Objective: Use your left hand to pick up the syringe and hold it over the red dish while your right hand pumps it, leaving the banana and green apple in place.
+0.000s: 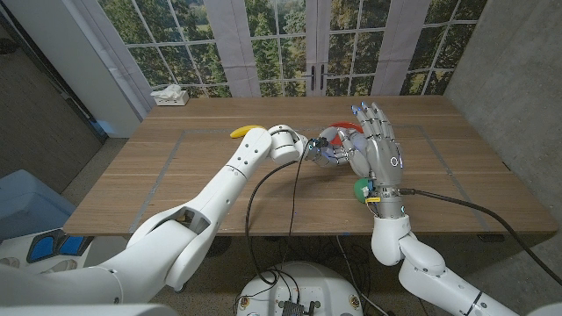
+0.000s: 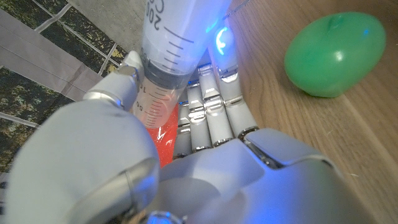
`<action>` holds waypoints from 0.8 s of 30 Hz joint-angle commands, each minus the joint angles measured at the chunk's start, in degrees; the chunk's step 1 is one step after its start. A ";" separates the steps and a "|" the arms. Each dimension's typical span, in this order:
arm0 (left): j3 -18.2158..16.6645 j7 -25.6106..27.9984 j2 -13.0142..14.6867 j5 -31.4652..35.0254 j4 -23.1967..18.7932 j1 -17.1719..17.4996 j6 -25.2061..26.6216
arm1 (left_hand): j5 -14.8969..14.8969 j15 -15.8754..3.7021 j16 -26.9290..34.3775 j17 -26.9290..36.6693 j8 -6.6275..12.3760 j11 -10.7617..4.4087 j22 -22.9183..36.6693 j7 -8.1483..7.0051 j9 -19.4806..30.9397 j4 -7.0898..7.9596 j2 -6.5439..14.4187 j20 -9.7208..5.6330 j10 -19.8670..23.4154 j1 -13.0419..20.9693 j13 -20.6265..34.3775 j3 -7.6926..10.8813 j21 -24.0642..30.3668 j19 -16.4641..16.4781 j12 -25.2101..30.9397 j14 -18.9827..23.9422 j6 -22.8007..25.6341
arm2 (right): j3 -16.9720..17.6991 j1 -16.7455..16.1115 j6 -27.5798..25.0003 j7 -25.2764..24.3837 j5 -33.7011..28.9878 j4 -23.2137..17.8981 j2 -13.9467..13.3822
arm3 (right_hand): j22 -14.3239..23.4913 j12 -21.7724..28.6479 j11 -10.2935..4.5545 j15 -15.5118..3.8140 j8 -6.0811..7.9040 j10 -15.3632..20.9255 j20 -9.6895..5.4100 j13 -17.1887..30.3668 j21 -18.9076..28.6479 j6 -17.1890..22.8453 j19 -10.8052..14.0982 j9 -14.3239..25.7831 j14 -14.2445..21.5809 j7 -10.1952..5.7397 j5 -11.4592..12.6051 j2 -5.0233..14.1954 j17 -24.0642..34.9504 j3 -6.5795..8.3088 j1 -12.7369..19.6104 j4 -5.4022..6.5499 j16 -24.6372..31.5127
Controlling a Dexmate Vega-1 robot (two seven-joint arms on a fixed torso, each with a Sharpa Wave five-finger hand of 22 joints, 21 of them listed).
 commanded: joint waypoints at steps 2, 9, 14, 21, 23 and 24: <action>0.10 -0.57 0.04 -0.05 0.22 -0.29 0.47 | 0.36 -18.63 0.26 0.09 3.35 -18.08 0.06 -1.03 6.82 2.42 7.49 -9.72 19.21 7.05 0.17 3.82 -0.17 3.62 0.40 16.36 13.09 | -0.94 1.91 -0.06 0.67 0.53 1.89 0.58 | 0.23 0.37 -0.04 -5.37 0.46 0.13 -1.36 0.18 -0.21 0.13 0.24 0.05 -0.04 0.04 -0.02 0.53 -0.05 -0.24 0.10 0.05 0.51; 0.03 -1.18 0.00 -0.29 0.56 -0.48 0.78 | 0.34 -18.64 0.23 0.07 3.35 -18.05 0.07 -0.96 6.90 2.43 7.50 -9.71 19.16 7.01 0.31 3.83 -0.22 3.63 0.31 16.31 12.95 | -1.56 2.88 -1.00 1.39 0.50 2.54 0.92 | 0.23 0.37 -0.20 -5.41 0.51 0.10 -1.39 0.17 -0.33 0.26 0.26 0.05 -0.13 -0.01 0.00 0.66 -0.07 -0.24 0.11 0.11 0.51; 0.00 -1.10 0.03 -0.24 0.50 -0.46 0.77 | 0.33 -18.64 0.23 0.06 3.36 -18.05 0.08 -1.04 6.90 2.43 7.50 -9.72 19.11 6.99 0.33 3.83 -0.24 3.64 0.23 16.31 12.97 | -2.06 3.71 -0.75 1.62 0.98 3.36 1.15 | 0.23 0.35 -0.19 -5.43 0.51 0.02 -1.39 0.17 -0.39 0.26 0.28 0.05 -0.15 0.02 0.01 0.74 -0.08 -0.23 0.13 0.15 0.51; 0.02 -1.29 0.17 -0.23 0.59 -0.62 0.99 | 0.33 -18.64 0.24 0.05 3.33 -18.11 0.08 -1.07 6.87 2.41 7.52 -9.75 19.21 6.99 0.34 3.85 -0.29 3.61 0.15 16.33 12.92 | -2.62 4.46 -1.54 2.20 1.22 4.17 1.48 | 0.23 0.36 -0.18 -5.43 0.52 -0.01 -1.38 0.16 -0.50 0.29 0.31 0.05 -0.20 0.02 0.02 0.79 -0.10 -0.24 0.15 0.20 0.52; 0.00 -1.13 0.19 -0.15 0.47 -0.58 0.91 | 0.33 -18.64 0.23 0.04 3.32 -18.11 0.08 -1.02 6.86 2.41 7.52 -9.75 19.25 6.99 0.40 3.85 -0.30 3.61 0.16 16.32 12.90 | -2.75 4.78 -1.02 1.85 1.54 4.71 1.50 | 0.23 0.37 -0.24 -5.43 0.51 0.01 -1.38 0.16 -0.54 0.27 0.34 0.05 -0.18 0.05 0.02 0.80 -0.11 -0.24 0.15 0.21 0.54; -0.05 -1.38 0.17 -0.21 0.59 -0.57 0.89 | 0.33 -18.64 0.23 0.04 3.32 -18.10 0.08 -1.02 6.88 2.41 7.52 -9.75 19.26 6.99 0.40 3.85 -0.31 3.61 0.16 16.32 12.88 | -2.74 4.77 -1.18 2.38 1.72 4.46 1.34 | 0.23 0.35 -0.21 -5.43 0.51 -0.05 -1.38 0.16 -0.55 0.28 0.33 0.05 -0.20 0.01 0.02 0.80 -0.11 -0.24 0.15 0.21 0.54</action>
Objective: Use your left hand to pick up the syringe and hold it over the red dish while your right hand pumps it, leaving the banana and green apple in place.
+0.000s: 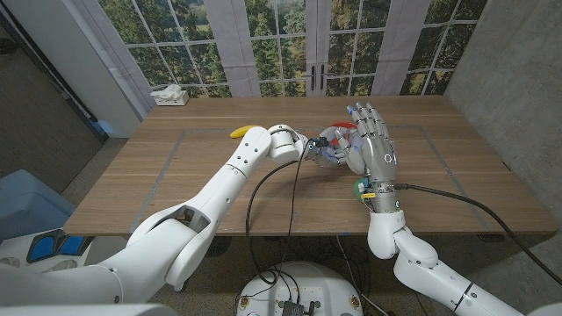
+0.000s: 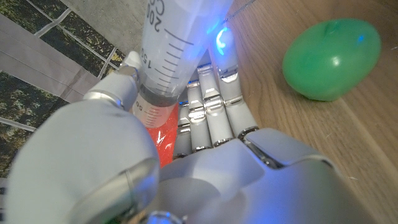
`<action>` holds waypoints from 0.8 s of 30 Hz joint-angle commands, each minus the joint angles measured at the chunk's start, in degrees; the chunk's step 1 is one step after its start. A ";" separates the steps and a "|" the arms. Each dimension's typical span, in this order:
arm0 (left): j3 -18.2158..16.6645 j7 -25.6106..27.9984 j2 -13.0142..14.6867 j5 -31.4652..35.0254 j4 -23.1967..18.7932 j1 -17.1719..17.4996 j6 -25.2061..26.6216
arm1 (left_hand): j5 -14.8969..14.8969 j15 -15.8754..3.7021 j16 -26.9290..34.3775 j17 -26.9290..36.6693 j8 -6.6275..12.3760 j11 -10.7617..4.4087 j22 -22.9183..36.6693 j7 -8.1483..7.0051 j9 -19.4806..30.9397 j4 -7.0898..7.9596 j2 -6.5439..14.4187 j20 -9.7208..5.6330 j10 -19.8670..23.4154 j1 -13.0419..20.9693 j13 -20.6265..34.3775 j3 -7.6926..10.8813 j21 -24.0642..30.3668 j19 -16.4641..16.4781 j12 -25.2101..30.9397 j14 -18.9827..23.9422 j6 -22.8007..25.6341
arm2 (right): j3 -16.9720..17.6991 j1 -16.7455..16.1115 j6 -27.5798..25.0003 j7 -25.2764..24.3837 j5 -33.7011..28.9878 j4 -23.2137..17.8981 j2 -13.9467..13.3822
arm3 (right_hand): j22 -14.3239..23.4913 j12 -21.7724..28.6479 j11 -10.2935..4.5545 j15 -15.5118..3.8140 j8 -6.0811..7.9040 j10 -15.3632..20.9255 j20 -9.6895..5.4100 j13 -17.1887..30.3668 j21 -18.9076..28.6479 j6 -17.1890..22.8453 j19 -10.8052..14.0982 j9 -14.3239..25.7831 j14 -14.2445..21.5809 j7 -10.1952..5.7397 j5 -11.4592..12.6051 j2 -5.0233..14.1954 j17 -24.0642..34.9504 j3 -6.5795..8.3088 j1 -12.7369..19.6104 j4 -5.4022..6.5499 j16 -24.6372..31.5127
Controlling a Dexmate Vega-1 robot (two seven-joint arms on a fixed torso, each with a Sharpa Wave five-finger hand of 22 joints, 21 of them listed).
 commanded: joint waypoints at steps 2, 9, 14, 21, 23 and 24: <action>-0.01 -0.36 0.22 0.20 0.00 -0.10 0.08 | 0.51 -18.65 0.28 0.23 3.33 -18.26 0.09 -1.10 6.86 2.40 7.64 -9.74 19.27 6.86 0.04 3.85 -0.10 3.56 -0.04 16.34 12.93 | -1.10 1.86 -0.54 0.48 0.72 1.93 0.54 | 0.24 0.36 -0.21 -5.44 0.53 -0.04 -1.40 0.15 -0.12 0.32 0.35 0.05 -0.21 -0.06 0.02 0.81 0.17 0.00 0.16 -0.02 0.54; -0.14 -0.24 0.25 0.15 -0.25 0.14 -0.12 | 0.51 -18.64 0.28 0.22 3.28 -18.07 0.10 -1.06 6.76 2.39 7.66 -9.74 19.18 6.86 0.03 3.86 -0.13 3.58 -0.20 16.35 12.94 | -1.33 2.65 -1.14 1.30 1.24 2.18 0.69 | 0.24 0.38 -0.22 -5.45 0.52 -0.03 -1.37 0.15 -0.22 0.32 0.38 0.05 -0.23 -0.02 0.02 0.81 0.15 -0.03 0.16 0.02 0.55; -0.25 -0.11 0.37 -0.06 -0.56 0.38 -0.14 | 0.51 -18.65 0.27 0.21 3.32 -18.01 0.11 -1.04 6.78 2.37 7.65 -9.74 19.31 6.87 0.05 3.87 -0.13 3.62 -0.22 16.32 13.01 | -1.52 3.22 -1.16 1.37 1.46 2.69 0.71 | 0.24 0.37 -0.19 -5.44 0.52 -0.07 -1.36 0.14 -0.27 0.30 0.39 0.05 -0.24 -0.01 0.02 0.82 0.14 -0.04 0.17 0.04 0.56; -0.23 0.05 0.55 -0.25 -1.14 0.73 -0.24 | 0.51 -18.65 0.27 0.20 3.31 -18.17 0.11 -1.05 6.76 2.35 7.64 -9.75 19.33 6.90 0.13 3.88 -0.16 3.63 -0.28 16.31 12.99 | -1.95 4.01 -0.81 1.28 1.86 3.60 0.87 | 0.24 0.37 -0.21 -5.43 0.51 -0.11 -1.35 0.14 -0.35 0.30 0.42 0.05 -0.25 0.02 0.03 0.82 0.13 -0.07 0.17 0.08 0.58; -0.27 0.19 0.60 -0.35 -1.31 0.85 -0.29 | 0.51 -18.66 0.25 0.19 3.32 -18.12 0.11 -1.10 6.80 2.35 7.63 -9.75 19.30 6.90 0.17 3.89 -0.18 3.61 -0.31 16.28 12.96 | -2.09 4.12 -1.25 1.56 1.80 3.60 0.97 | 0.24 0.36 -0.28 -5.44 0.51 -0.12 -1.37 0.14 -0.37 0.30 0.42 0.05 -0.26 0.00 0.03 0.82 0.12 -0.07 0.17 0.09 0.59; -0.29 0.27 0.62 -0.34 -1.50 0.99 -0.44 | 0.51 -18.65 0.25 0.20 3.34 -18.16 0.11 -1.10 6.81 2.35 7.64 -9.75 19.37 6.90 0.18 3.89 -0.19 3.60 -0.29 16.29 12.99 | -2.18 4.25 -1.24 1.25 1.73 3.83 1.11 | 0.24 0.37 -0.29 -5.42 0.51 -0.12 -1.35 0.14 -0.38 0.30 0.42 0.05 -0.26 -0.03 0.03 0.82 0.12 -0.07 0.17 0.10 0.59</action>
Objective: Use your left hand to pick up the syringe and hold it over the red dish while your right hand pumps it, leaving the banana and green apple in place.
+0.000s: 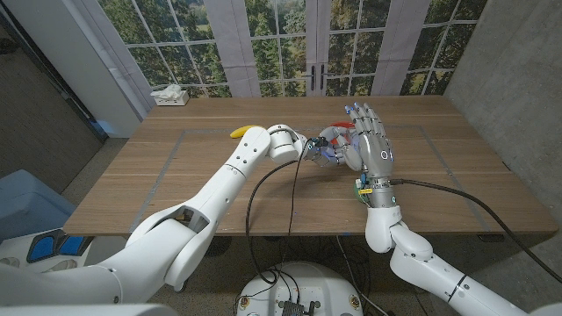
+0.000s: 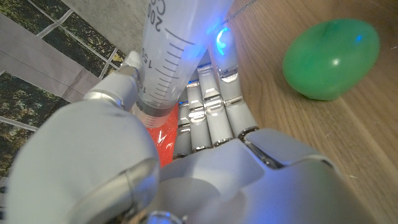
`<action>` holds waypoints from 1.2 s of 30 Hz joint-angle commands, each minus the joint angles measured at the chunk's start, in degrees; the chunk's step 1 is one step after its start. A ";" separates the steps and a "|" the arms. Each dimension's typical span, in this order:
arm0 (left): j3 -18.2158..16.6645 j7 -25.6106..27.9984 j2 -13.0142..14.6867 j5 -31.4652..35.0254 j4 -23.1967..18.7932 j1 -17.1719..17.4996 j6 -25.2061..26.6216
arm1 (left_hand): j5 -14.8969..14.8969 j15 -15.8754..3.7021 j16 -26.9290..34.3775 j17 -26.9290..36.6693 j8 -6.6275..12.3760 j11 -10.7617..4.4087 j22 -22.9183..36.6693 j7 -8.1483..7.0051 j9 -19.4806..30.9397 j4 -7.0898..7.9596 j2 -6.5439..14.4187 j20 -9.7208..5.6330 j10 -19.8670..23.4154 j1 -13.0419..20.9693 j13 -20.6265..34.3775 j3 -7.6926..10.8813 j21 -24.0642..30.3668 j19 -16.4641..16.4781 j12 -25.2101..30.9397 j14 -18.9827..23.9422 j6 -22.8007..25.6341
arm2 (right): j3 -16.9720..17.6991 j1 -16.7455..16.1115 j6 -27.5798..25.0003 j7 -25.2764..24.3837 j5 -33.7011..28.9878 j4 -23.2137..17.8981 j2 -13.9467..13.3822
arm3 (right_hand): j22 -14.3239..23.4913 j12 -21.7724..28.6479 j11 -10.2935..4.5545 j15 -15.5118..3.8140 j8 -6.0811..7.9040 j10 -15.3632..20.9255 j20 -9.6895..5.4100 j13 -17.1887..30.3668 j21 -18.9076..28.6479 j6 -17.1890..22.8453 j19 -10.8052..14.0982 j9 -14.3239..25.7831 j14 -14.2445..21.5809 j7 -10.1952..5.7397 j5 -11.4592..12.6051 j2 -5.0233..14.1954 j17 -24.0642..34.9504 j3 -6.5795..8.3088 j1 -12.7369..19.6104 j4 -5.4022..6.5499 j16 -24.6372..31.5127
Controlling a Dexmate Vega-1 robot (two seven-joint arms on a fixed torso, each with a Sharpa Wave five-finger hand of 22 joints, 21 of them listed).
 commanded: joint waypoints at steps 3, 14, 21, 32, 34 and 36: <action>-0.07 0.70 0.40 -0.35 -1.43 0.89 -0.50 | 0.47 -18.65 0.25 0.29 3.28 -18.23 0.05 -1.01 6.75 2.35 7.49 -9.86 19.35 7.06 0.30 3.90 -0.23 3.47 -0.14 16.28 12.95 | -0.92 1.50 -0.08 0.07 0.43 1.49 0.41 | 0.24 0.36 -0.31 -5.41 0.53 -0.15 -1.56 0.13 -0.07 0.34 0.23 0.05 -0.27 -0.01 0.03 0.45 0.10 -0.09 -0.21 0.12 0.16; 0.05 1.17 0.75 -0.91 -2.39 1.49 -0.88 | 0.46 -18.66 0.22 0.28 3.31 -18.19 0.06 -1.14 6.82 2.36 7.46 -9.84 19.24 7.04 0.49 3.89 -0.27 3.45 -0.24 16.21 12.91 | -1.61 2.42 -0.34 1.14 0.66 1.80 0.51 | 0.25 0.42 -0.26 -5.67 0.53 -0.06 -1.65 0.13 -0.19 0.36 0.25 0.05 -0.31 -0.03 0.06 0.77 0.15 -0.07 -0.32 0.42 0.23; 0.23 1.02 1.09 -1.04 -2.73 1.62 -1.12 | 0.46 -18.65 0.22 0.28 3.32 -18.10 0.07 -1.06 6.79 2.35 7.44 -9.86 19.41 7.05 0.41 3.89 -0.30 3.45 -0.32 16.21 12.99 | -1.87 2.95 -0.42 1.58 0.85 2.07 0.57 | 0.26 0.43 -0.39 -5.68 0.52 -0.10 -1.74 0.14 -0.28 0.34 0.26 0.06 -0.33 -0.06 0.10 1.05 0.20 0.02 -0.34 0.67 0.29; 0.22 0.32 1.41 -1.43 -1.90 1.15 -1.09 | 0.47 -18.66 0.19 0.27 3.37 -18.12 0.07 -1.12 6.86 2.33 7.43 -9.86 19.52 7.11 0.52 3.91 -0.34 3.44 -0.37 16.17 12.99 | -2.68 4.46 -0.98 2.52 1.02 3.35 1.34 | 0.26 0.46 -0.41 -5.85 0.52 -0.06 -1.84 0.14 -0.38 0.36 0.29 0.06 -0.38 -0.15 0.13 1.22 0.23 0.16 -0.29 0.90 0.35; 0.13 0.14 1.44 -1.56 -1.51 0.95 -0.97 | 0.47 -18.65 0.19 0.27 3.37 -18.18 0.08 -1.05 6.87 2.34 7.42 -9.85 19.54 7.10 0.50 3.90 -0.34 3.45 -0.41 16.18 12.99 | -2.78 4.75 -0.85 2.94 1.41 3.52 1.42 | 0.26 0.46 -0.45 -5.87 0.52 -0.08 -1.85 0.14 -0.39 0.34 0.30 0.06 -0.39 -0.17 0.14 1.27 0.23 0.19 -0.27 0.93 0.36; 0.15 0.14 1.52 -1.40 -1.41 0.88 -1.07 | 0.46 -18.64 0.22 0.29 3.36 -18.17 0.08 -1.05 6.84 2.36 7.41 -9.84 19.49 7.07 0.58 3.87 -0.34 3.46 -0.42 16.23 13.01 | -2.97 5.07 -1.27 2.92 1.30 3.90 1.75 | 0.26 0.46 -0.46 -5.87 0.55 -0.08 -1.86 0.14 -0.41 0.41 0.28 0.06 -0.39 -0.12 0.15 1.29 0.23 0.22 -0.25 0.96 0.37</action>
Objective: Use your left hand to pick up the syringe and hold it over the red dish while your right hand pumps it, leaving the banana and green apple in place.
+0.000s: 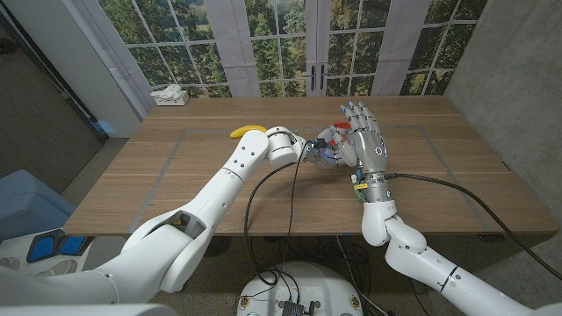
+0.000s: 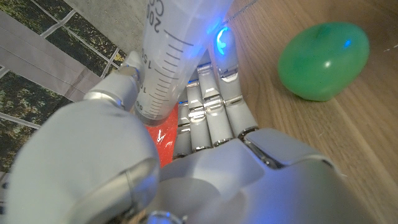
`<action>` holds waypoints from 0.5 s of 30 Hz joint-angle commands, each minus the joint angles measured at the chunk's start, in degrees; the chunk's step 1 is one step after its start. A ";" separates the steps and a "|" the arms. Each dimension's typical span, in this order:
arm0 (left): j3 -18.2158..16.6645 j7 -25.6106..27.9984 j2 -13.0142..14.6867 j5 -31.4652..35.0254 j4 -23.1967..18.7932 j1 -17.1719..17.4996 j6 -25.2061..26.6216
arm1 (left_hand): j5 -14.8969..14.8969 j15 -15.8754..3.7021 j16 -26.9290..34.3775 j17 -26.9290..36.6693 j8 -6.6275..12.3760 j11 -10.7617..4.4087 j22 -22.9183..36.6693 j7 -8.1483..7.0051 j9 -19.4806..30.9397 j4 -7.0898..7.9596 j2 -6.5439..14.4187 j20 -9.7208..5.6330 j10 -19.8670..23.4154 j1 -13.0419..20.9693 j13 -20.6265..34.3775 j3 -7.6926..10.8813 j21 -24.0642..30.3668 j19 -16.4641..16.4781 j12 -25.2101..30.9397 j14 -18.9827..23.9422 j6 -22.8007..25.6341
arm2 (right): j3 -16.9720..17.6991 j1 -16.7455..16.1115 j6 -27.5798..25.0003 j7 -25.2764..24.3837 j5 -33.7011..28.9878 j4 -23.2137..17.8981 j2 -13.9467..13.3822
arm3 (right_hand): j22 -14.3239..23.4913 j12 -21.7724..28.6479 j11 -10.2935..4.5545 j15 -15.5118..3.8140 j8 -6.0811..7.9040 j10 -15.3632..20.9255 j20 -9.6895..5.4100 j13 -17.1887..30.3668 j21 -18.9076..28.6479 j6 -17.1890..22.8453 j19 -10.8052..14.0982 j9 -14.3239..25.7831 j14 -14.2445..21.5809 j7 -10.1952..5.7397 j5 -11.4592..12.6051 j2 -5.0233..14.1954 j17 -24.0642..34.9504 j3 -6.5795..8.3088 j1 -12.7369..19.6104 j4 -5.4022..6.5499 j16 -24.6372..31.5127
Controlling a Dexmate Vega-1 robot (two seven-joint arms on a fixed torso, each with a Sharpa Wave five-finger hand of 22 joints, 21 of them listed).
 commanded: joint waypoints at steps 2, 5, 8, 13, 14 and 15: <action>-0.14 -0.95 0.37 -0.33 1.33 -0.70 0.03 | 0.42 -18.26 0.56 0.24 3.28 -17.90 0.03 -1.04 6.83 2.35 7.40 -9.42 18.98 7.08 0.29 3.87 -0.15 3.25 0.09 15.82 13.02 | -0.93 1.75 -0.95 1.57 0.71 1.25 0.96 | 0.26 0.24 -0.26 -5.88 0.54 0.13 -1.86 0.13 -0.20 0.40 0.31 0.05 -0.39 -0.14 0.15 0.93 0.08 0.24 0.16 0.49 0.37; -0.25 -1.19 0.43 -0.60 1.78 -0.87 0.39 | 0.42 -18.26 0.55 0.24 3.29 -17.82 0.03 -1.03 6.86 2.35 7.39 -9.42 18.98 7.10 0.35 3.87 -0.15 3.25 0.09 15.80 12.99 | -1.26 2.04 -1.19 1.56 0.53 1.43 1.11 | 0.26 0.26 -0.26 -5.88 0.54 0.17 -1.86 0.13 -0.23 0.40 0.29 0.05 -0.41 -0.15 0.15 0.94 0.09 0.27 0.17 0.53 0.38; -0.32 -1.24 0.34 -0.99 2.41 -1.17 0.97 | 0.42 -18.27 0.53 0.23 3.30 -17.87 0.03 -1.04 6.89 2.33 7.39 -9.43 18.99 7.12 0.33 3.88 -0.16 3.25 0.05 15.77 12.98 | -1.55 2.17 -1.57 1.66 0.42 1.47 1.29 | 0.26 0.26 -0.22 -5.88 0.54 0.15 -1.87 0.13 -0.25 0.40 0.30 0.05 -0.41 -0.13 0.15 0.95 0.09 0.29 0.19 0.57 0.40; -0.19 -2.01 0.60 -0.25 3.17 -1.77 1.16 | 0.42 -18.25 0.53 0.23 3.31 -17.77 0.04 -1.03 6.85 2.34 7.39 -9.44 18.88 7.12 0.29 3.87 -0.17 3.26 -0.06 15.78 13.07 | -1.47 1.63 -1.17 0.40 0.59 1.14 1.11 | 0.27 0.25 -0.11 -5.78 0.53 0.10 -1.78 0.13 -0.29 0.39 0.30 0.06 -0.38 -0.13 0.15 0.92 0.10 0.35 0.22 0.67 0.45; -0.33 -2.01 0.59 -0.21 3.05 -1.67 1.00 | 0.42 -18.25 0.53 0.23 3.29 -17.88 0.04 -1.07 6.84 2.34 7.40 -9.45 18.86 7.12 0.30 3.87 -0.17 3.25 -0.08 15.78 13.04 | -1.29 1.39 -0.57 -1.15 0.66 1.42 1.31 | 0.27 0.25 -0.12 -5.83 0.53 0.10 -1.80 0.13 -0.29 0.38 0.34 0.06 -0.37 -0.14 0.15 0.90 0.10 0.35 0.22 0.68 0.46; -0.21 -2.09 0.79 0.12 2.87 -1.80 1.10 | 0.42 -18.24 0.54 0.24 3.28 -17.91 0.04 -1.08 6.85 2.35 7.40 -9.45 18.86 7.12 0.33 3.86 -0.17 3.25 -0.07 15.79 13.02 | -0.99 1.00 -0.13 -2.15 0.94 1.28 1.33 | 0.26 0.31 -0.19 -5.78 0.56 0.25 -1.69 0.13 -0.28 0.46 0.42 0.06 -0.21 -0.16 0.14 0.87 0.10 0.37 0.23 0.72 0.54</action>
